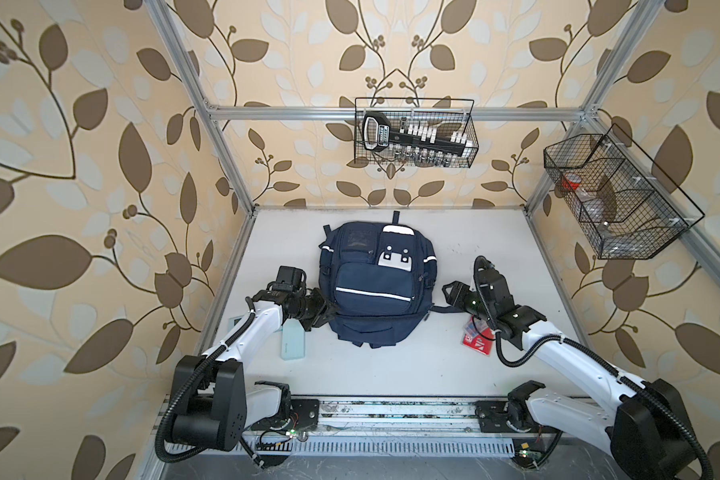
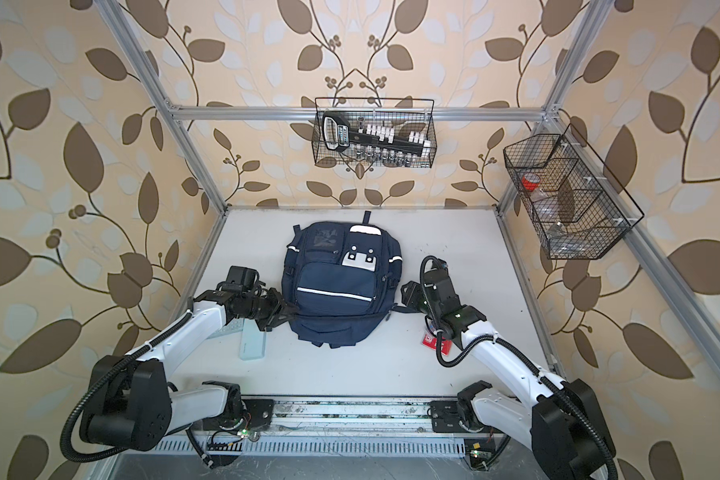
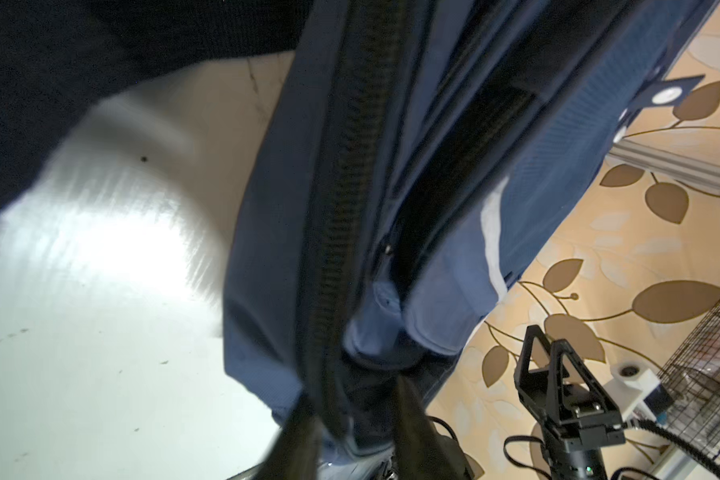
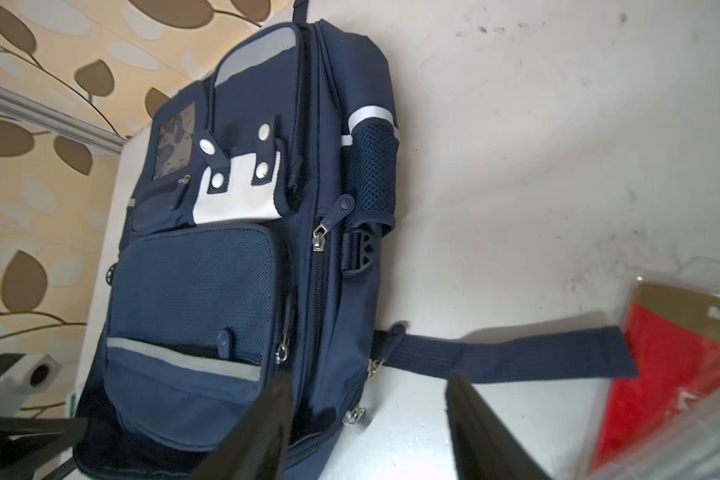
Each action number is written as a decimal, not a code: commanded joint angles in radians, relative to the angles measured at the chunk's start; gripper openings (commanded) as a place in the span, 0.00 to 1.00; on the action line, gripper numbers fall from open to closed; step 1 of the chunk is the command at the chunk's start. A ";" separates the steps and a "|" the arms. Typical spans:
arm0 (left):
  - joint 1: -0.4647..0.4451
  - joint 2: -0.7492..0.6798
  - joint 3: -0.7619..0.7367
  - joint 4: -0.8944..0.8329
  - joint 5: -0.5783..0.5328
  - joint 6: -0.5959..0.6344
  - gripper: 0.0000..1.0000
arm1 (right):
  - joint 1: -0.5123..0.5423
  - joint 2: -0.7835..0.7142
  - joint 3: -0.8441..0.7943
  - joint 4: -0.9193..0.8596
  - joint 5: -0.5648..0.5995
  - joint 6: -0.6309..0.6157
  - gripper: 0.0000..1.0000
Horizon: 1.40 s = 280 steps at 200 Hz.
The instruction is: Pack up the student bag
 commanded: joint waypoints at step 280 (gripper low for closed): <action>-0.223 0.230 0.355 -0.133 -0.390 0.109 0.65 | 0.169 0.393 0.330 -0.363 0.081 0.004 0.52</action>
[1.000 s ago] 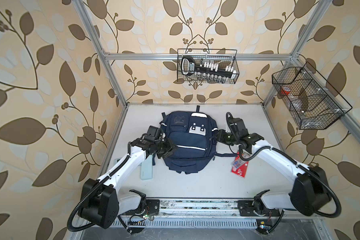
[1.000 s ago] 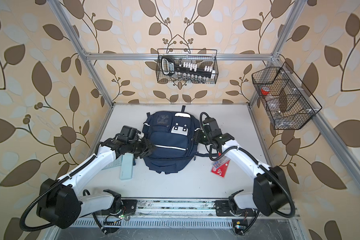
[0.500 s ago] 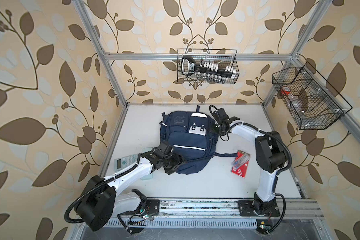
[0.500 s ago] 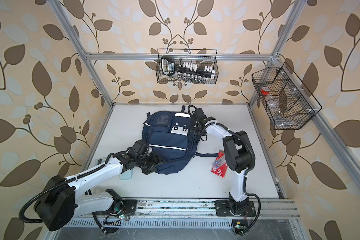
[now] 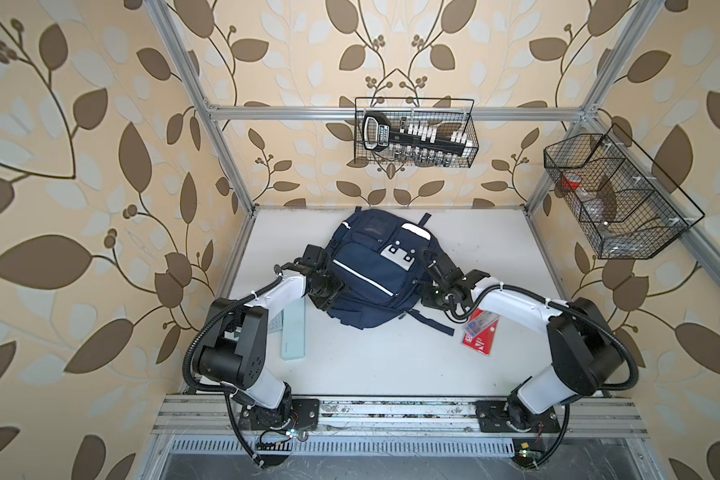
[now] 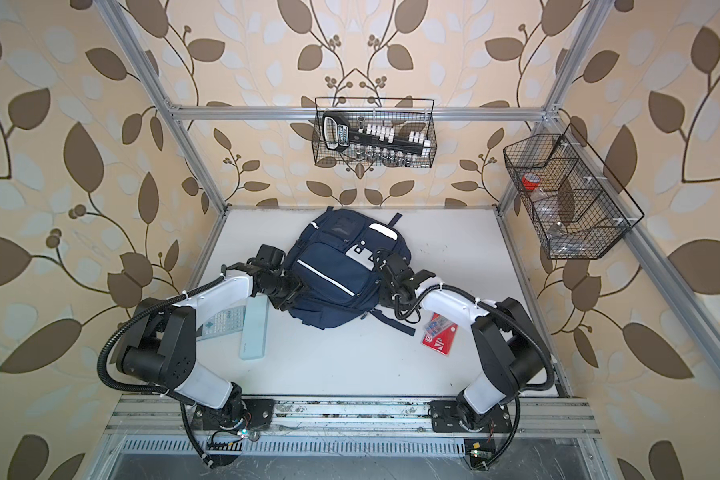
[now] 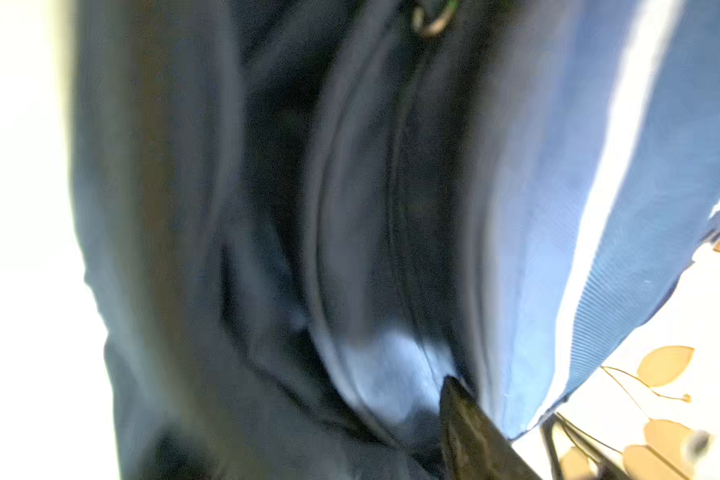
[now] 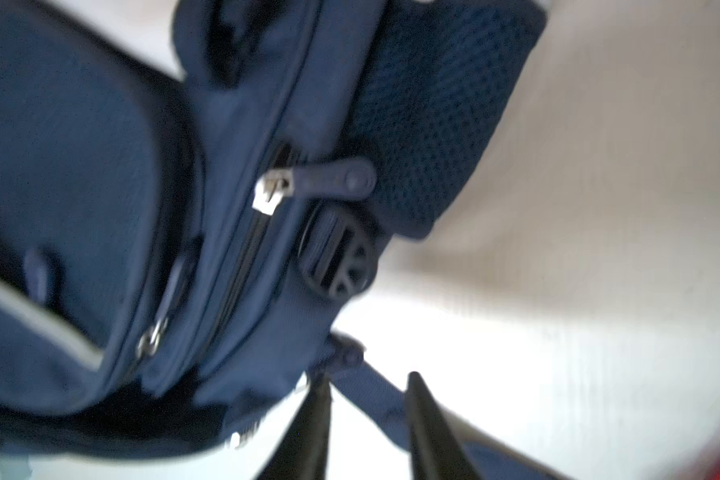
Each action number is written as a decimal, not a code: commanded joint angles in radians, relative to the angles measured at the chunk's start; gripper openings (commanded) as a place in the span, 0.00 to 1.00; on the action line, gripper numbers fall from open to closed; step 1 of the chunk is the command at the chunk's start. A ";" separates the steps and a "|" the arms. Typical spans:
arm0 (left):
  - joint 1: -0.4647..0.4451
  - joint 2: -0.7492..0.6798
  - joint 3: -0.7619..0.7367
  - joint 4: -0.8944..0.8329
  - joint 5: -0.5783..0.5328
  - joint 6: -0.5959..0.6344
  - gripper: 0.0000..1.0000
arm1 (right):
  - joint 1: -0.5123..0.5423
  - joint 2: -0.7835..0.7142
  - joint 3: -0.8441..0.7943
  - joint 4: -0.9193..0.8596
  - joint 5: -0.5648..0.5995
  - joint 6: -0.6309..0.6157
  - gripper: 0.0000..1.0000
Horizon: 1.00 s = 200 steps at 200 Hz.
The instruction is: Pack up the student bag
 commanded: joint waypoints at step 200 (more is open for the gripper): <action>-0.270 0.104 0.216 -0.016 -0.081 -0.077 0.62 | -0.173 0.139 0.088 0.267 -0.292 -0.376 0.58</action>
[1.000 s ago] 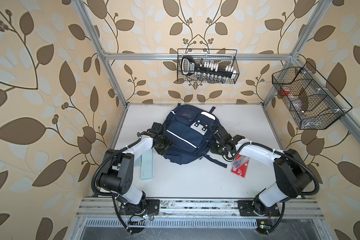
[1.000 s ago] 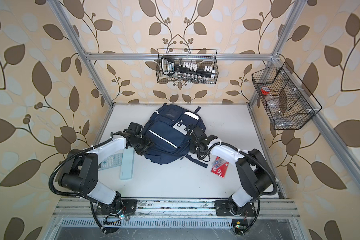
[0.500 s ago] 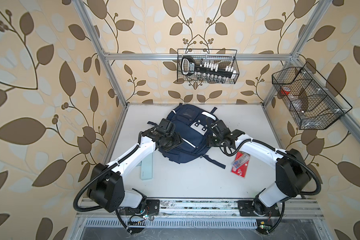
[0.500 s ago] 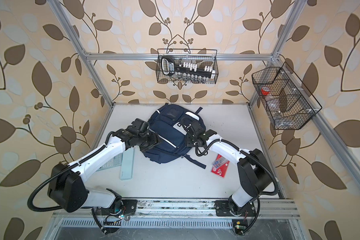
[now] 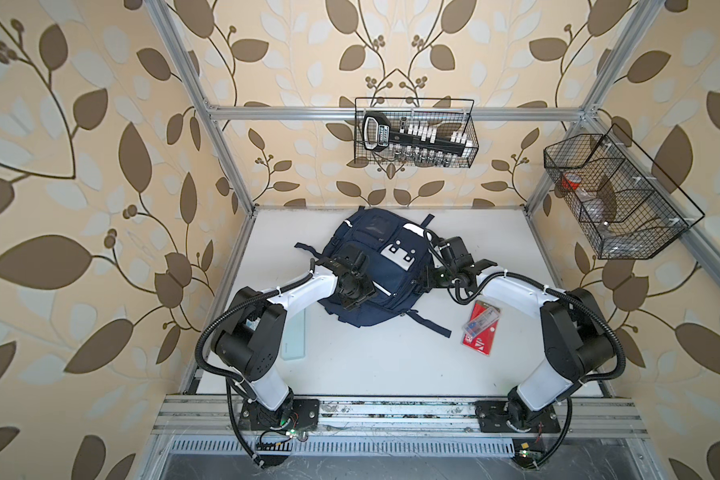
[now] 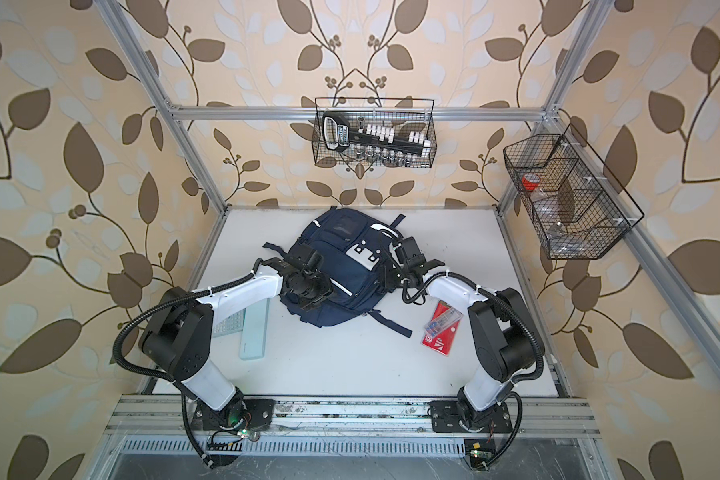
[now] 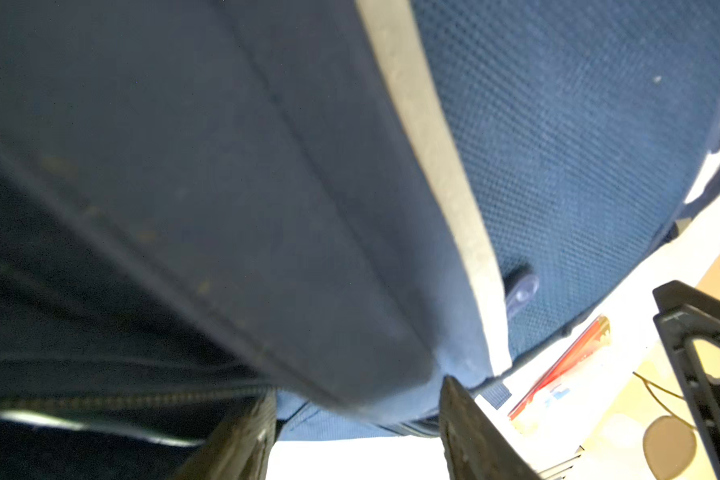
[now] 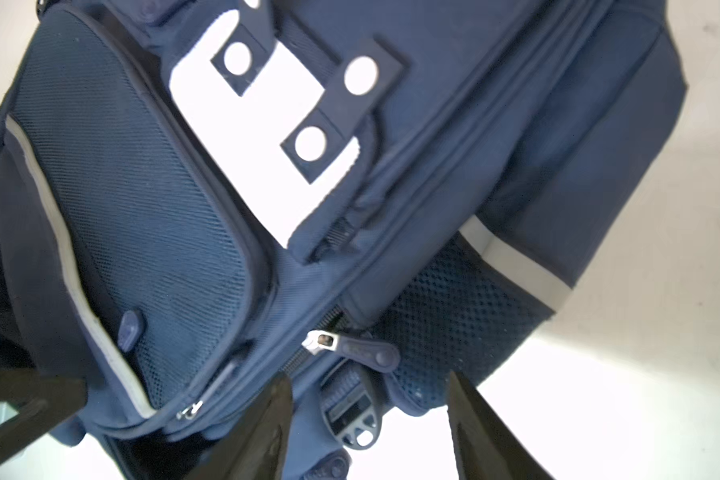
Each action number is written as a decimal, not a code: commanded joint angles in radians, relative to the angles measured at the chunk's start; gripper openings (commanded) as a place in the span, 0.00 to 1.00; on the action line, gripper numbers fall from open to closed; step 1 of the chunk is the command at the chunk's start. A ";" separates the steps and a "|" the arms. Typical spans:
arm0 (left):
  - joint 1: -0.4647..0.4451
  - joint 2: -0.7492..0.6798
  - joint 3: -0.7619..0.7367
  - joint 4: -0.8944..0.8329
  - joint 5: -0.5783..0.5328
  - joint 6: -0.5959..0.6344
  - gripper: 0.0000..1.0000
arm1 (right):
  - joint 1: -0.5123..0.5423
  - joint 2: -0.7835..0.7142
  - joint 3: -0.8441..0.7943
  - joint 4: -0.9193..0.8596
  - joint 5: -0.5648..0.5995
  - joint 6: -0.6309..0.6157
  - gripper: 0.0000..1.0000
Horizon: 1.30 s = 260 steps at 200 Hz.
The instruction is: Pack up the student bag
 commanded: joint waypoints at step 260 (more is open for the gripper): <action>-0.013 0.028 0.065 0.086 -0.004 -0.068 0.53 | -0.001 -0.030 -0.038 -0.016 -0.195 0.014 0.52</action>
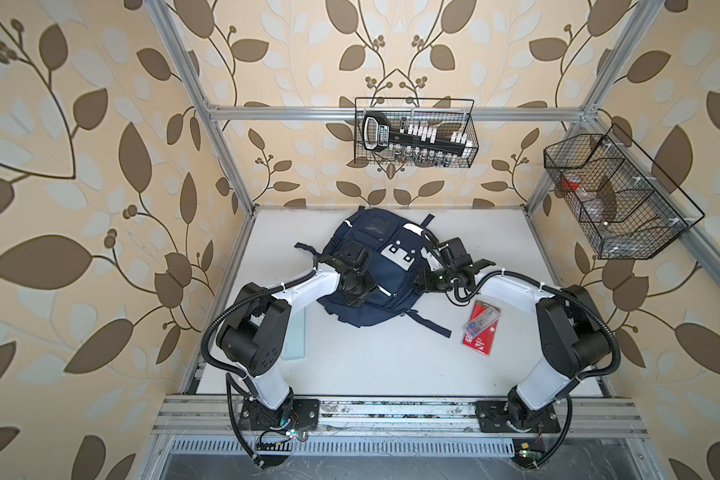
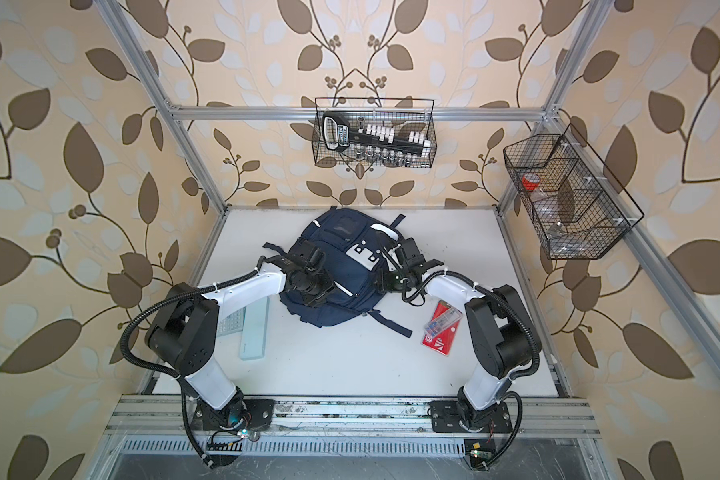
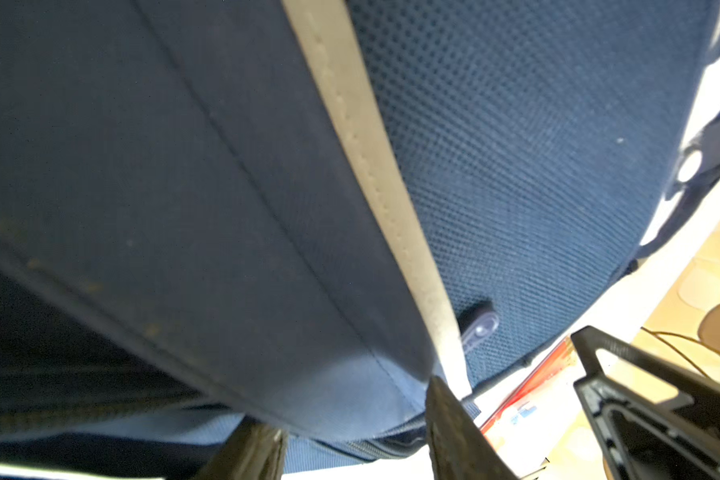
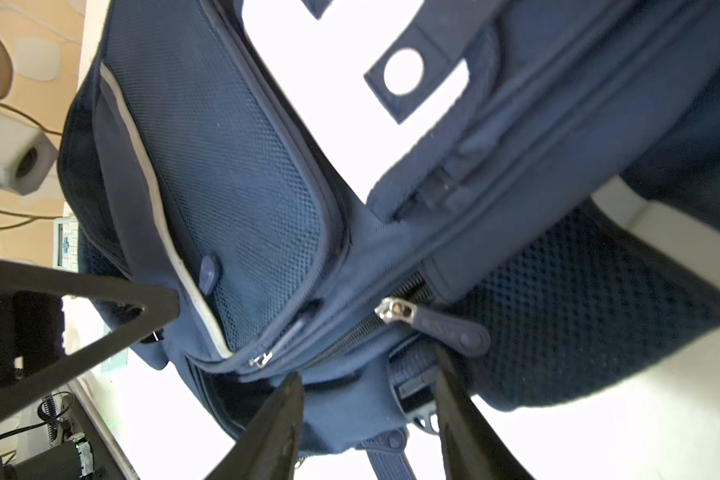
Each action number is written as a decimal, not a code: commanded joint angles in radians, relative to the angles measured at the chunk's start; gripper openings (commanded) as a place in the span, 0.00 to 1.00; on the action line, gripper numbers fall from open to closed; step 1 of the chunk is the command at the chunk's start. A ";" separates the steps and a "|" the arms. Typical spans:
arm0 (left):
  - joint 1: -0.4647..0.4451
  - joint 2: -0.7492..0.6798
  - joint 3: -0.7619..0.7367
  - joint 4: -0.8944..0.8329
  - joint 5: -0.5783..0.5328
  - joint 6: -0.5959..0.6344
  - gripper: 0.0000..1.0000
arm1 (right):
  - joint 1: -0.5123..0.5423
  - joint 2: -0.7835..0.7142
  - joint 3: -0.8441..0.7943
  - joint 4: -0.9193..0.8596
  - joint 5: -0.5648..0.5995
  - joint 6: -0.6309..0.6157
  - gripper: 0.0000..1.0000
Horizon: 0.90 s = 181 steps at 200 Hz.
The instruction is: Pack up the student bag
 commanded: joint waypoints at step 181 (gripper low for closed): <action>-0.010 -0.115 -0.002 0.072 0.005 0.032 0.00 | -0.131 0.168 0.135 0.020 -0.076 -0.133 0.51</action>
